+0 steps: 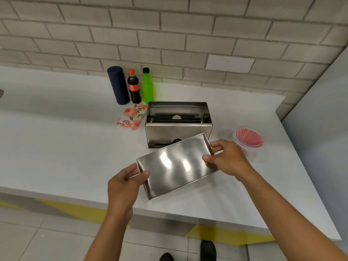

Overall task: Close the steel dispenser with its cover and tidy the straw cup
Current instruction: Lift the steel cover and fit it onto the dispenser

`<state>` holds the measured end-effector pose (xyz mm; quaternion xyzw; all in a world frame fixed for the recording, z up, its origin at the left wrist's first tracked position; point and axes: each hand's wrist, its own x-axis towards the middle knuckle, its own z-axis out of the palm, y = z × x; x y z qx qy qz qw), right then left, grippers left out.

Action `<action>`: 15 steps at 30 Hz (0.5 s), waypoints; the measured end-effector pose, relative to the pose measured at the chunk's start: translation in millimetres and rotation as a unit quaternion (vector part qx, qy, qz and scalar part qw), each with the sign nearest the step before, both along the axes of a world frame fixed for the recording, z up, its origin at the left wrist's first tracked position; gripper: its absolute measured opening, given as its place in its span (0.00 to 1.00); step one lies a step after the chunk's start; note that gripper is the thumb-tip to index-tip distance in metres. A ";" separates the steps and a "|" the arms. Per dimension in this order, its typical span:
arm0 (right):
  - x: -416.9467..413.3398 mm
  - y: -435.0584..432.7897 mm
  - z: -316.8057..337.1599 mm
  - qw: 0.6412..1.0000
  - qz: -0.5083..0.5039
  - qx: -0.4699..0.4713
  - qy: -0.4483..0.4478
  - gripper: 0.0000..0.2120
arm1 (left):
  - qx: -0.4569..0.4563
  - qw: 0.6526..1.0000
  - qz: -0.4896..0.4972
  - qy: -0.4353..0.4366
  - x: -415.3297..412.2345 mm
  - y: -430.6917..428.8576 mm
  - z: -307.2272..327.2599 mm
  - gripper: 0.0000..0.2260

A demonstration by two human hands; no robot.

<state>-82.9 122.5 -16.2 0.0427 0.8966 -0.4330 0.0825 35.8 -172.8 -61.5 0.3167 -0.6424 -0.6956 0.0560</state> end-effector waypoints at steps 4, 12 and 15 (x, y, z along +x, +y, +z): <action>-7.8 6.5 24.5 0.999 -0.014 -0.032 0.023 0.23 | 0.025 0.999 -0.014 0.035 -15.9 -3.1 22.3 0.24; -52.1 9.3 58.0 0.995 -0.026 -0.060 0.076 0.21 | -0.002 0.996 -0.016 0.090 -83.4 -12.3 78.4 0.22; -73.6 6.1 61.3 0.994 -0.033 -0.065 0.085 0.24 | -0.022 0.994 -0.020 0.104 -114.9 -15.0 96.9 0.21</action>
